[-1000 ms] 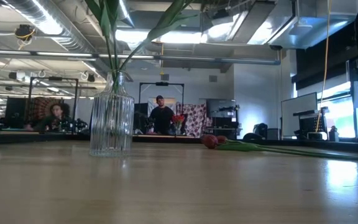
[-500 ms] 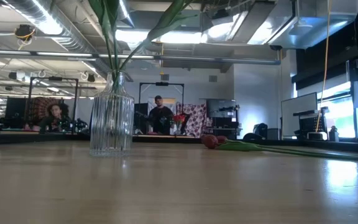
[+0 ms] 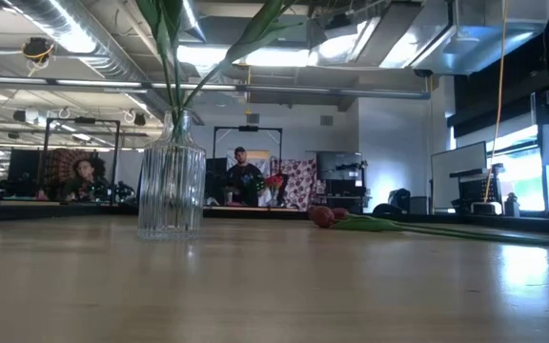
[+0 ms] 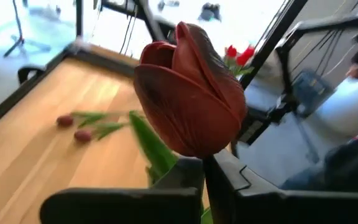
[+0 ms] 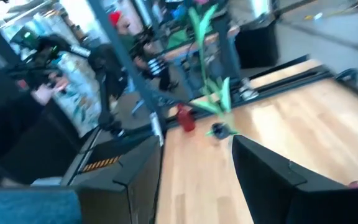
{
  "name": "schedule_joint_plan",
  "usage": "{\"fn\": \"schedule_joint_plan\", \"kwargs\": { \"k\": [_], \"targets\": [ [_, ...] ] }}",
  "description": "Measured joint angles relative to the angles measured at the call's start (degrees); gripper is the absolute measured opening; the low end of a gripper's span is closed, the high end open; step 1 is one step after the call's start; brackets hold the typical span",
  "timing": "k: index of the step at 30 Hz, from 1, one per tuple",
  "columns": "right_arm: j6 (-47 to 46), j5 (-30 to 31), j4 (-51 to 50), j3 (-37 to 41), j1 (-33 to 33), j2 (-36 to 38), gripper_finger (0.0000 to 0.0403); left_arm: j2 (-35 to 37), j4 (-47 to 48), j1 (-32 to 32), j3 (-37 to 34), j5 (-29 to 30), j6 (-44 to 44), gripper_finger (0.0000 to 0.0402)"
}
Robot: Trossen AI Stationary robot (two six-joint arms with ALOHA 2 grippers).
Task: Sort flowers into vase by color
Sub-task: Put the pink flower into the red transparent vase
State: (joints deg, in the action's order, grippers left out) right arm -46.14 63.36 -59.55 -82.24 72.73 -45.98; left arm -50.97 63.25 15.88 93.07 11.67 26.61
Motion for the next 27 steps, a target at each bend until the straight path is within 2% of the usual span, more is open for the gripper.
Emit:
{"fn": "schedule_joint_plan", "kwargs": {
  "k": [3,11,17,21,23,27],
  "targets": [
    [1.1,3.7,-0.7,0.0,0.0,0.4,0.0202,3.2,-4.7,0.0,-3.4,0.1,-1.4,0.0001],
    [4.2,6.3,-0.6,0.0,0.0,6.2,0.0202,11.2,-20.5,0.0,-17.7,0.1,-6.7,0.0001],
    [9.1,13.4,-0.6,0.0,0.0,10.7,0.0202,16.4,-39.2,0.0,-33.0,0.6,-11.6,0.0001],
    [12.0,16.4,-0.5,0.0,0.0,11.9,0.0202,18.1,-48.7,0.0,-40.6,0.6,-15.0,0.0001],
    [13.2,18.6,-0.5,0.0,0.0,12.1,0.0202,18.8,-49.6,0.0,-42.4,0.6,-15.0,0.0001],
    [13.6,21.7,-0.3,0.0,0.0,12.1,0.0202,21.6,-41.8,0.0,-42.7,-2.6,-10.3,0.0001]
  ]
}}
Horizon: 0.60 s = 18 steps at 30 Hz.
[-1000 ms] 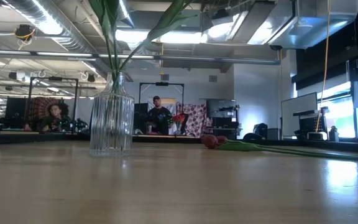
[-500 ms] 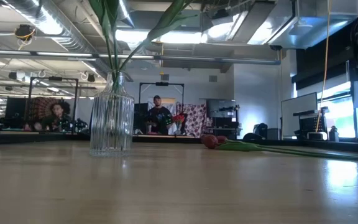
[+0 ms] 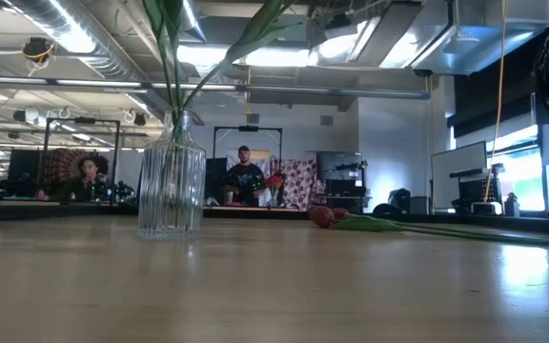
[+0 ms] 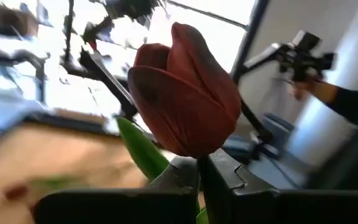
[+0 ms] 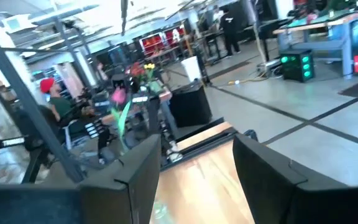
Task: Sort flowers into vase by color
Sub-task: Put the pink flower into the red transparent vase
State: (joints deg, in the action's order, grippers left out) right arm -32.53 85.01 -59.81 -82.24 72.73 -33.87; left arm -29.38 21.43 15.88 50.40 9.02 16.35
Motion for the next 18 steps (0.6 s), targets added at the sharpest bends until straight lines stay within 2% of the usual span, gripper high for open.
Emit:
{"fn": "schedule_joint_plan", "kwargs": {
  "k": [6,9,14,18],
  "targets": [
    [0.0,1.7,3.9,0.0,0.0,-1.1,0.0202,7.8,11.0,0.0,2.7,-12.0,4.0,0.0001],
    [0.0,2.1,8.4,0.0,0.0,-2.6,0.0202,11.8,17.3,0.0,4.6,-14.6,3.1,0.0001],
    [-0.1,2.0,19.3,0.0,0.0,-5.2,0.0202,16.6,17.4,0.0,4.8,-23.9,2.2,0.0001],
    [0.0,2.2,21.7,0.2,0.0,-8.6,0.0202,17.2,14.1,0.0,4.8,-30.4,-0.2,0.0001]
  ]
}}
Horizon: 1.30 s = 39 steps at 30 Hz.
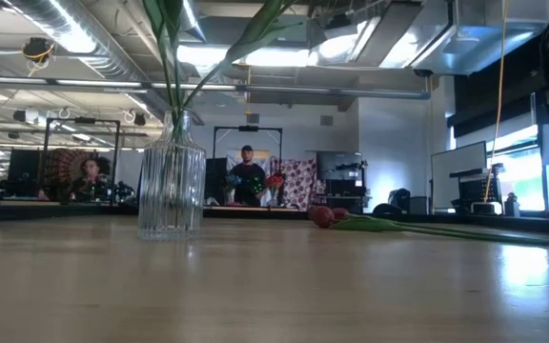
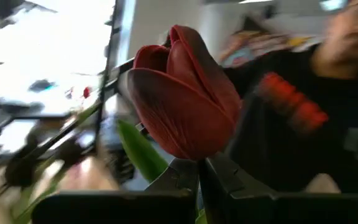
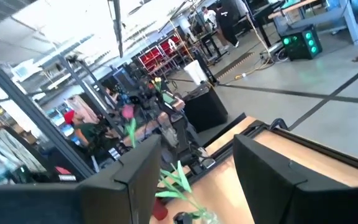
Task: Sort flowers into vase by color
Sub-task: Put the pink flower into the red transparent vase
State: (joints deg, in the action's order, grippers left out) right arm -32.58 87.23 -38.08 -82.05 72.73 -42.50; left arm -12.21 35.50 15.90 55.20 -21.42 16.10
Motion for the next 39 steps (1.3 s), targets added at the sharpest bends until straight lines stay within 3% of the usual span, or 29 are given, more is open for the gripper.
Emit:
{"fn": "schedule_joint_plan", "kwargs": {
  "k": [4,10,13,25,39],
  "targets": [
    [0.0,0.2,1.8,0.0,0.0,-3.5,0.0202,-0.4,-5.3,0.0,0.0,-9.5,1.8,0.0001],
    [-2.1,0.2,2.8,0.0,-3.8,-10.0,0.0202,-0.5,-10.2,0.0,0.0,-14.5,5.2,0.0001],
    [-3.0,-0.1,2.8,0.0,-6.7,-12.8,0.0202,-1.0,-14.5,0.0,0.1,-14.9,6.2,0.0001],
    [-5.0,-6.6,2.1,0.0,-13.7,-16.9,0.0202,-1.4,-9.4,0.0,-8.3,-14.3,11.1,0.0001],
    [-7.7,-6.7,2.3,0.0,-13.9,-16.9,0.0202,-4.1,-13.4,0.0,-8.3,-17.1,9.3,0.0001]
  ]
}}
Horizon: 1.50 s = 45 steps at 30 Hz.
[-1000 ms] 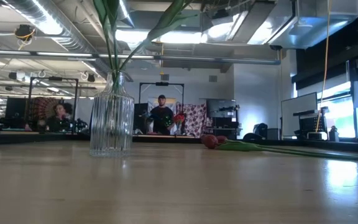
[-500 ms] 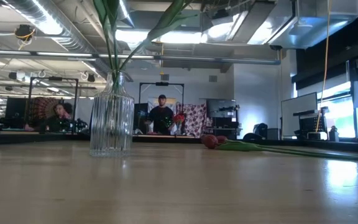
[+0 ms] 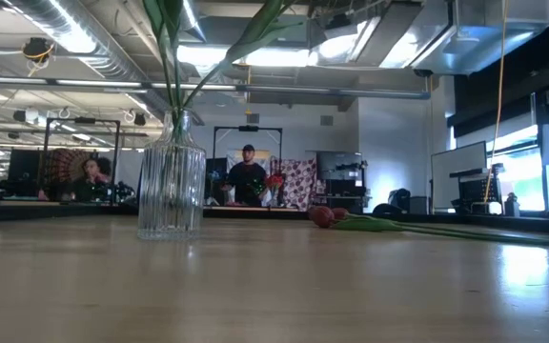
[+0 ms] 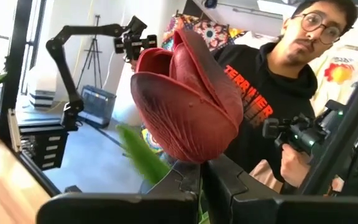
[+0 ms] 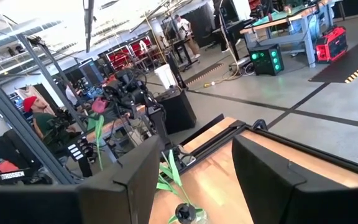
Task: Sort flowers into vase by color
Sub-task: Put the pink flower into the red transparent vase
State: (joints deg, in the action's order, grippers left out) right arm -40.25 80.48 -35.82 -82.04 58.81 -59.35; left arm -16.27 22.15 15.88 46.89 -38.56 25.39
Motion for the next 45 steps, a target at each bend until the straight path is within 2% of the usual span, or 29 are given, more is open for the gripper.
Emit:
{"fn": "schedule_joint_plan", "kwargs": {
  "k": [7,17,22,25,29,34,38,45],
  "targets": [
    [0.0,1.0,0.0,0.0,0.0,0.0,0.0202,-4.2,-2.3,0.0,0.1,-2.9,-1.6,0.0001],
    [0.0,1.5,-0.4,0.0,0.0,0.0,0.0202,-6.1,-3.2,0.0,0.8,-2.9,-1.7,0.0001],
    [0.1,2.7,-2.2,0.0,0.0,0.0,0.0202,-13.2,-3.4,0.1,5.2,-4.9,-4.6,0.0001],
    [0.0,3.5,-2.2,0.0,0.0,0.0,0.0202,-17.4,3.1,0.9,7.9,-6.7,-6.4,0.0001],
    [0.0,3.4,-2.2,0.0,0.0,0.0,0.0202,-18.0,9.3,3.3,9.4,-3.8,-6.5,0.0001],
    [0.1,2.7,-2.5,0.0,0.0,0.0,0.0202,-13.5,12.0,6.8,9.5,0.9,-6.7,0.0001],
    [0.1,2.6,-3.3,0.0,0.0,0.0,0.0202,-9.4,16.3,7.4,9.5,7.8,-8.0,0.0001],
    [0.1,2.6,-3.4,0.0,0.0,0.0,0.0202,-6.9,17.2,7.4,9.5,11.4,-8.2,0.0001]
  ]
}}
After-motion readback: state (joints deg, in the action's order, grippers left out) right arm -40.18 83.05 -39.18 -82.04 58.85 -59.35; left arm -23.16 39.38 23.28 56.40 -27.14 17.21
